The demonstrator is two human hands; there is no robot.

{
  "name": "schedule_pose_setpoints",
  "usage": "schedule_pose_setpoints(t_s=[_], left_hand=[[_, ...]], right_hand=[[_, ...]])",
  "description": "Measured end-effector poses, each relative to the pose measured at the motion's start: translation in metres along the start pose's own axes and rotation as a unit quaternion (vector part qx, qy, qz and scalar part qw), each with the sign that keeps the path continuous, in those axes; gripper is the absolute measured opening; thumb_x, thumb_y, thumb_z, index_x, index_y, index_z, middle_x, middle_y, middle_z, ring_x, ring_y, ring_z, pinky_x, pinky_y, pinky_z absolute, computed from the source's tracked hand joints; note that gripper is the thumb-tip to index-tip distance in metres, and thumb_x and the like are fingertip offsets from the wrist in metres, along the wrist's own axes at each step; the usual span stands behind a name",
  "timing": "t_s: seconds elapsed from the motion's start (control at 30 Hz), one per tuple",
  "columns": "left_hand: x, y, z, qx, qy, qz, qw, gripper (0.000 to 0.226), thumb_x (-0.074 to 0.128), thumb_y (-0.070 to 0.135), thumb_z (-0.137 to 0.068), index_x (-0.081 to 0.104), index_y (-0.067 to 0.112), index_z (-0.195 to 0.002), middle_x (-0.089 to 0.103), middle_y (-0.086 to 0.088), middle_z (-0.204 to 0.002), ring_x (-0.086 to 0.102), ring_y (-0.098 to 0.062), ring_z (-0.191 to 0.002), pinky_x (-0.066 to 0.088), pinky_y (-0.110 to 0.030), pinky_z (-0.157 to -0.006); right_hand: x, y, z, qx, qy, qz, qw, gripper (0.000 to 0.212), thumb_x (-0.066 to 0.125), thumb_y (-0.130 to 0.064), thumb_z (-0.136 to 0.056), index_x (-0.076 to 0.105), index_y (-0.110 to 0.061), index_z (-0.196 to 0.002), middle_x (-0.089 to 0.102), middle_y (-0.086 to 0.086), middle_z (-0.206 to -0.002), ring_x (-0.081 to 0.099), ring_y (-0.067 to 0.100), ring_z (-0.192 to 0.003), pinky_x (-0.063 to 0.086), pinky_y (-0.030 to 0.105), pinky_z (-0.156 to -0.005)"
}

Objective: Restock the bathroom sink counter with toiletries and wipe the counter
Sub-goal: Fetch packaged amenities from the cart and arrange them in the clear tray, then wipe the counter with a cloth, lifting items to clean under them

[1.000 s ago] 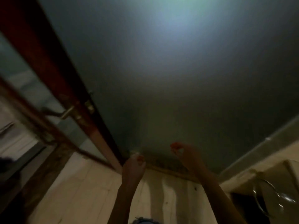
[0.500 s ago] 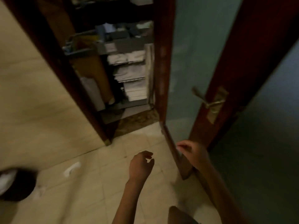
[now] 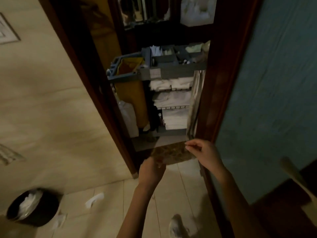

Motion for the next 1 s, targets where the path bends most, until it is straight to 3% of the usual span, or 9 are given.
schedule_pose_setpoints(t_s=[0.07, 0.17, 0.27, 0.4, 0.5, 0.67, 0.9, 1.0], left_hand=[[-0.018, 0.008, -0.048, 0.036, 0.019, 0.005, 0.999, 0.023, 0.056, 0.029, -0.088, 0.072, 0.017, -0.099, 0.072, 0.002, -0.093, 0.068, -0.016, -0.087, 0.051, -0.027, -0.070], [-0.048, 0.023, -0.117, 0.067, 0.059, 0.015, 0.996, 0.017, 0.060, 0.024, -0.087, 0.071, 0.018, -0.098, 0.073, -0.001, -0.089, 0.068, -0.018, -0.086, 0.048, -0.028, -0.068], [-0.066, 0.041, -0.170, 0.076, 0.084, 0.064, 0.991, 0.024, 0.062, 0.017, -0.089, 0.070, 0.019, -0.111, 0.073, -0.001, -0.101, 0.067, -0.018, -0.093, 0.047, -0.026, -0.073], [-0.057, 0.047, -0.224, 0.072, 0.066, 0.105, 0.990, 0.025, 0.063, 0.018, -0.089, 0.067, 0.020, -0.113, 0.071, 0.002, -0.105, 0.066, -0.012, -0.098, 0.046, -0.019, -0.079], [-0.043, 0.047, -0.258, 0.081, 0.046, 0.118, 0.989, 0.026, 0.065, 0.016, -0.088, 0.067, 0.020, -0.114, 0.071, 0.003, -0.105, 0.066, -0.009, -0.095, 0.051, -0.021, -0.080], [-0.029, 0.041, -0.332, 0.084, 0.016, 0.131, 0.988, 0.025, 0.064, 0.018, -0.089, 0.067, 0.022, -0.114, 0.069, 0.006, -0.106, 0.062, -0.005, -0.092, 0.039, -0.007, -0.072], [-0.045, 0.040, -0.477, 0.095, -0.005, 0.152, 0.984, 0.025, 0.062, 0.020, -0.091, 0.064, 0.022, -0.116, 0.066, 0.007, -0.111, 0.060, -0.006, -0.098, 0.050, -0.022, -0.086], [-0.060, 0.044, -0.540, 0.104, -0.005, 0.160, 0.982, 0.025, 0.061, 0.022, -0.091, 0.063, 0.024, -0.116, 0.065, 0.011, -0.108, 0.058, -0.003, -0.098, 0.045, -0.014, -0.082]], right_hand=[[-0.005, -0.015, -0.047, -0.031, 0.019, -0.001, 0.999, 0.014, 0.070, -0.024, -0.086, 0.072, -0.023, -0.100, 0.071, -0.011, -0.095, 0.065, 0.002, -0.089, 0.051, 0.021, -0.080], [-0.015, -0.031, -0.107, -0.058, 0.050, -0.004, 0.997, 0.015, 0.069, -0.025, -0.086, 0.072, -0.024, -0.101, 0.071, -0.014, -0.096, 0.064, 0.001, -0.089, 0.050, 0.020, -0.078], [-0.022, -0.038, -0.155, -0.066, 0.066, -0.006, 0.996, 0.014, 0.068, -0.024, -0.087, 0.071, -0.026, -0.100, 0.069, -0.018, -0.094, 0.063, -0.003, -0.090, 0.049, 0.016, -0.080], [-0.022, -0.032, -0.197, -0.054, 0.069, 0.002, 0.996, 0.016, 0.067, -0.021, -0.087, 0.071, -0.025, -0.102, 0.067, -0.020, -0.094, 0.063, -0.004, -0.090, 0.048, 0.014, -0.080], [-0.016, -0.020, -0.222, -0.042, 0.068, 0.006, 0.997, 0.016, 0.066, -0.018, -0.087, 0.069, -0.021, -0.103, 0.068, -0.014, -0.096, 0.064, 0.002, -0.091, 0.051, 0.020, -0.082], [-0.004, -0.004, -0.289, 0.003, 0.062, 0.056, 0.997, 0.017, 0.061, -0.023, -0.091, 0.067, -0.019, -0.106, 0.068, -0.005, -0.101, 0.064, 0.007, -0.091, 0.052, 0.026, -0.086], [0.018, -0.012, -0.422, 0.077, 0.067, 0.017, 0.995, 0.017, 0.062, -0.024, -0.091, 0.064, -0.024, -0.107, 0.065, -0.008, -0.103, 0.060, 0.006, -0.096, 0.051, 0.030, -0.089], [0.019, -0.019, -0.483, 0.081, 0.097, 0.025, 0.992, 0.016, 0.065, -0.024, -0.088, 0.067, -0.026, -0.104, 0.066, -0.013, -0.099, 0.060, 0.001, -0.093, 0.050, 0.024, -0.085]])
Point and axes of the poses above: each hand's wrist, its own z-axis away from the middle knuckle, its own x-axis out of the palm, y = z × x, the point moved 2 cm from there along -z, towards the middle knuckle
